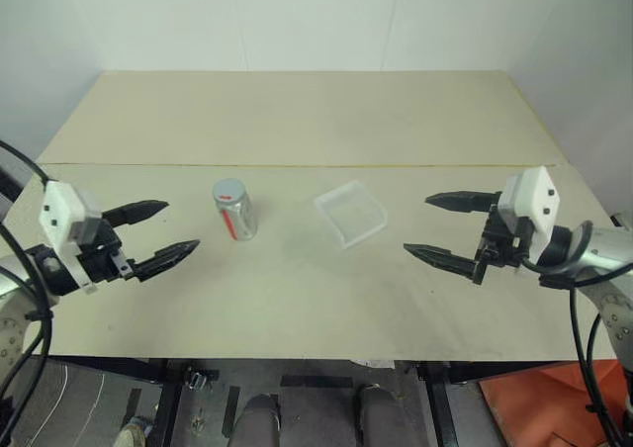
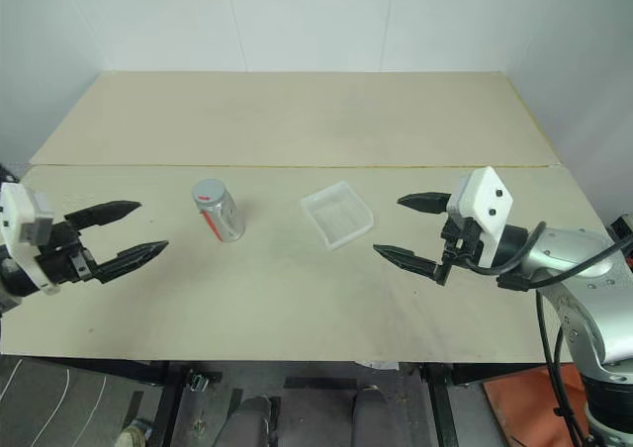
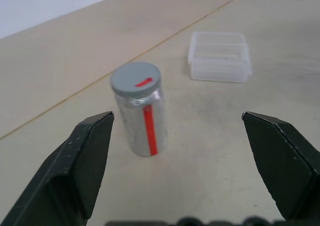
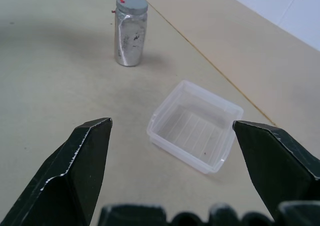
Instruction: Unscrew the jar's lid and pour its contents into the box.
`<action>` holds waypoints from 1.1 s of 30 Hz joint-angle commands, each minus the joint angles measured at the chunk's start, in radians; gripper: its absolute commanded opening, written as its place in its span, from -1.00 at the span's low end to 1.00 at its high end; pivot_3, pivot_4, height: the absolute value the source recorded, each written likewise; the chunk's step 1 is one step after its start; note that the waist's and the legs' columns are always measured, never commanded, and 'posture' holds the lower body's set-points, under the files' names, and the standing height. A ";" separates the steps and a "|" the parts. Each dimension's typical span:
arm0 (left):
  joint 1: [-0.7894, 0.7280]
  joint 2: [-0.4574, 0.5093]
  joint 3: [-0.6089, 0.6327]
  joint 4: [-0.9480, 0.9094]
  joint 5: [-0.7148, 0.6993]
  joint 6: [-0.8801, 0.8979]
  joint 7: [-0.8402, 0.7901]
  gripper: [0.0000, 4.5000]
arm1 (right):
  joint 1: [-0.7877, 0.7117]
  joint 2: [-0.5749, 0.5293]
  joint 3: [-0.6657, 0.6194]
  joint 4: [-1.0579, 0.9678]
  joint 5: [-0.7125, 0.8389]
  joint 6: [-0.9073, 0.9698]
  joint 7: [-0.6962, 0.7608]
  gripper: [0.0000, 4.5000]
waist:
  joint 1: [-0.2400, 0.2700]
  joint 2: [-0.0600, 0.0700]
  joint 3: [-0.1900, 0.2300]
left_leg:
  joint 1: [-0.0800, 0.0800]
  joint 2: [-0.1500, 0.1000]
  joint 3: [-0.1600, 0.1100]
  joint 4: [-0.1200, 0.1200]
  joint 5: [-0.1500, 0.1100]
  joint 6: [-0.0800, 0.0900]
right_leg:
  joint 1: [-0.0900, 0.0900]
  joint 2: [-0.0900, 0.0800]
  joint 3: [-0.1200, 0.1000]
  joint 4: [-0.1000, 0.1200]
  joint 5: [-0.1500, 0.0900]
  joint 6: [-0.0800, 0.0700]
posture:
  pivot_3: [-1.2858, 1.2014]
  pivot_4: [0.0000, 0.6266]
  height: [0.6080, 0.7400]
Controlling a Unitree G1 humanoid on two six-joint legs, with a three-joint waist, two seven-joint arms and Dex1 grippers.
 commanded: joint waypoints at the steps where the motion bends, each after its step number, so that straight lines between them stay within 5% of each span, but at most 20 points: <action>1: -0.025 0.011 0.007 -0.010 -0.011 -0.005 0.005 0.99 | 0.016 0.004 -0.019 -0.028 -0.014 -0.035 -0.010 1.00 | -0.002 0.000 0.000 | 0.000 0.000 0.000 0.000 0.000 0.000 | 0.000 0.000 0.000 0.000 0.000 0.000 | 0.03 -0.52 1.00; 9: 0.031 -0.078 -0.035 -0.074 0.040 -0.020 0.106 0.99 | -0.001 -0.025 -0.022 -0.006 -0.017 -0.033 0.020 1.00 | -0.011 0.000 0.000 | 0.001 0.000 0.000 0.000 0.000 0.000 | 0.000 0.000 0.000 0.001 0.000 0.000 | 0.03 -0.52 1.00; 19: 0.066 -0.298 -0.128 -0.201 0.110 0.020 0.417 0.99 | -0.021 -0.064 -0.057 0.033 0.012 -0.056 0.109 1.00 | 0.000 0.000 0.000 | 0.001 0.000 0.000 0.000 0.000 0.000 | 0.001 0.000 0.000 0.000 0.000 0.000 | 0.03 -0.52 1.00; 33: -0.113 -0.500 -0.332 -0.006 0.333 -0.116 0.609 0.99 | -0.049 -0.063 -0.054 -0.008 0.073 -0.040 0.122 1.00 | 0.000 -0.001 0.000 | 0.002 0.000 0.000 0.000 0.000 0.000 | 0.003 0.000 0.000 0.000 0.000 0.000 | 0.03 -0.52 1.00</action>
